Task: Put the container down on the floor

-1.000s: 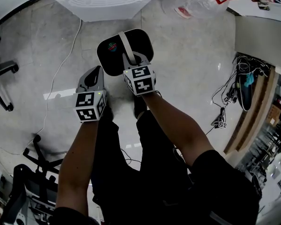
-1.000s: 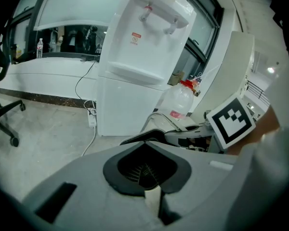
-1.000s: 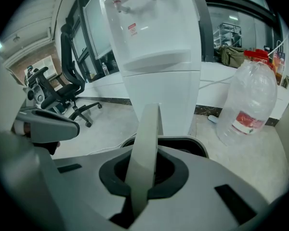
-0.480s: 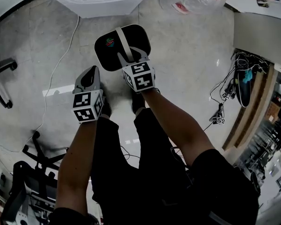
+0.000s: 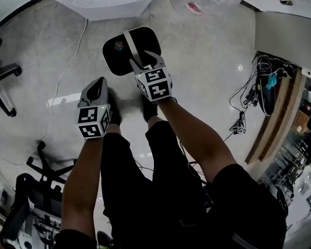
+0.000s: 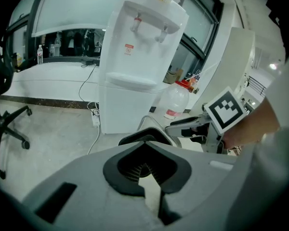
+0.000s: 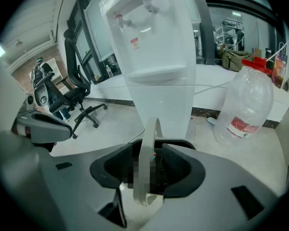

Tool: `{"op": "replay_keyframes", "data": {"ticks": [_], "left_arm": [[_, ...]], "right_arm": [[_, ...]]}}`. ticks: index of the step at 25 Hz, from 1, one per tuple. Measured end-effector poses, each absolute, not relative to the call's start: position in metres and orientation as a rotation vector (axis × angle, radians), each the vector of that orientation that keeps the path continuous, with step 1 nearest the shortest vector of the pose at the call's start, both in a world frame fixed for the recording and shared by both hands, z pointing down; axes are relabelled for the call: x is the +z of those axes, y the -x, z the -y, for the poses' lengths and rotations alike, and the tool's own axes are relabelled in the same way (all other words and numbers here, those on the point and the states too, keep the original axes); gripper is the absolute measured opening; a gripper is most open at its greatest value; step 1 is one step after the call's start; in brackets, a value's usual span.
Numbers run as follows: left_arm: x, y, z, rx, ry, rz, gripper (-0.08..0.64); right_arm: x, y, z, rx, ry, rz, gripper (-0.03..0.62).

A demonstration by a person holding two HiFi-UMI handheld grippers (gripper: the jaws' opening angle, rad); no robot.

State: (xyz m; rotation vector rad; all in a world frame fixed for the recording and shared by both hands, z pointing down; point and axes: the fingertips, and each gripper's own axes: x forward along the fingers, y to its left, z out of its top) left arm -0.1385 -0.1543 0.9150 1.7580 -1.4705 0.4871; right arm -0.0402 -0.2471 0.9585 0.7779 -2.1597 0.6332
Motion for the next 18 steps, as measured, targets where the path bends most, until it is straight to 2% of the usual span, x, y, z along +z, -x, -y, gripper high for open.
{"op": "replay_keyframes", "data": {"ticks": [12, 15, 18], "left_arm": [[0.820, 0.136, 0.164, 0.517, -1.898, 1.482, 0.006], [0.795, 0.133, 0.166, 0.493, -1.895, 1.494, 0.006], [0.767, 0.129, 0.165, 0.479, -1.912, 1.500, 0.006]], "right_arm": [[0.842, 0.024, 0.258, 0.558, -0.850, 2.224, 0.155], [0.813, 0.023, 0.255, 0.577, -0.849, 2.240, 0.144], [0.783, 0.019, 0.251, 0.586, -0.850, 2.256, 0.096]]}}
